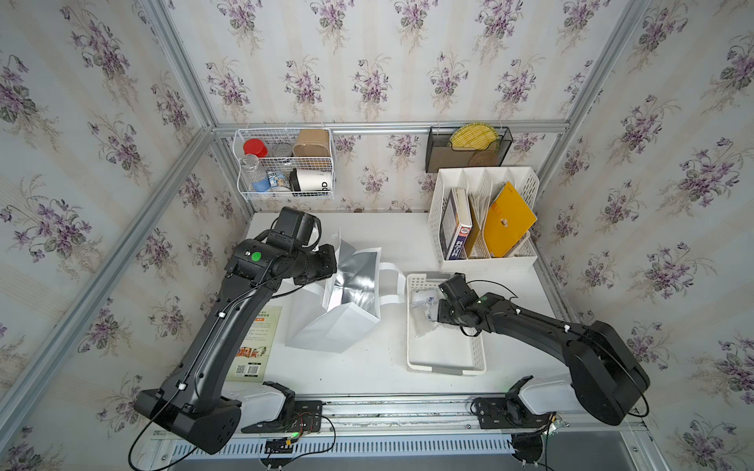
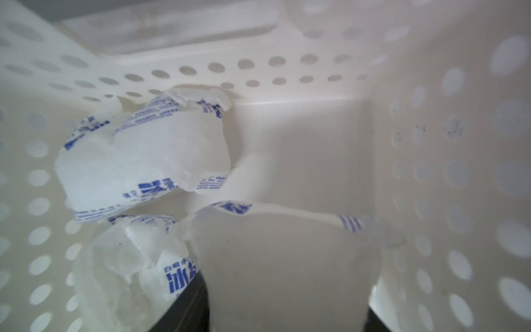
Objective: Place the ice pack in the delivery bag
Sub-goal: Pick up the ice pack from the bin.
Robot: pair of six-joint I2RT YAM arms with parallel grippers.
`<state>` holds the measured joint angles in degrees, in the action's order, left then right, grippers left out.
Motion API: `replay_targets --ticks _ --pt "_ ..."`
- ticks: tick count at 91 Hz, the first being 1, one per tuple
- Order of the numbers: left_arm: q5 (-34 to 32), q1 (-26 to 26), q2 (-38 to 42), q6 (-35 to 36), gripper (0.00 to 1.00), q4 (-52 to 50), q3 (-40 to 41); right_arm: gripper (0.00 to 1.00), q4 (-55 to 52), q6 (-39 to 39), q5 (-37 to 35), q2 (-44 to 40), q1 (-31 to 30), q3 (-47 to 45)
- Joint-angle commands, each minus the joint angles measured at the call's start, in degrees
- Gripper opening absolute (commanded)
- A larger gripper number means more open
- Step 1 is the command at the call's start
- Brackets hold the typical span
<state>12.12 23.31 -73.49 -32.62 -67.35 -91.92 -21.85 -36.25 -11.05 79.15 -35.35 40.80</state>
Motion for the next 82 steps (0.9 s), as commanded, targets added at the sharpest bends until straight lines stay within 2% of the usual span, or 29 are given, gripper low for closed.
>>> replay_targets --ticks 1,23,46,61,82 --pt "0.51 -0.02 0.1 -0.19 0.0 -0.87 -0.55 0.48 -0.67 -0.37 0.59 -2.47 -0.08 0.58" --pt "0.95 -0.03 -0.4 -0.8 0.0 -1.85 -1.41 0.39 -3.29 0.45 4.62 -13.07 -0.32 3.19" --pt "3.04 -0.02 -1.74 -1.96 0.0 -2.84 -2.03 0.31 -7.89 0.39 8.38 -24.62 -2.01 11.72" --pt "4.91 -0.03 -2.64 -3.02 0.0 -3.87 -3.86 0.31 -8.92 0.36 7.15 -23.94 -7.92 19.03" --pt "5.34 0.03 -3.05 -4.86 0.0 -5.42 -6.32 0.31 -9.49 2.98 4.03 -15.34 -16.47 30.47"
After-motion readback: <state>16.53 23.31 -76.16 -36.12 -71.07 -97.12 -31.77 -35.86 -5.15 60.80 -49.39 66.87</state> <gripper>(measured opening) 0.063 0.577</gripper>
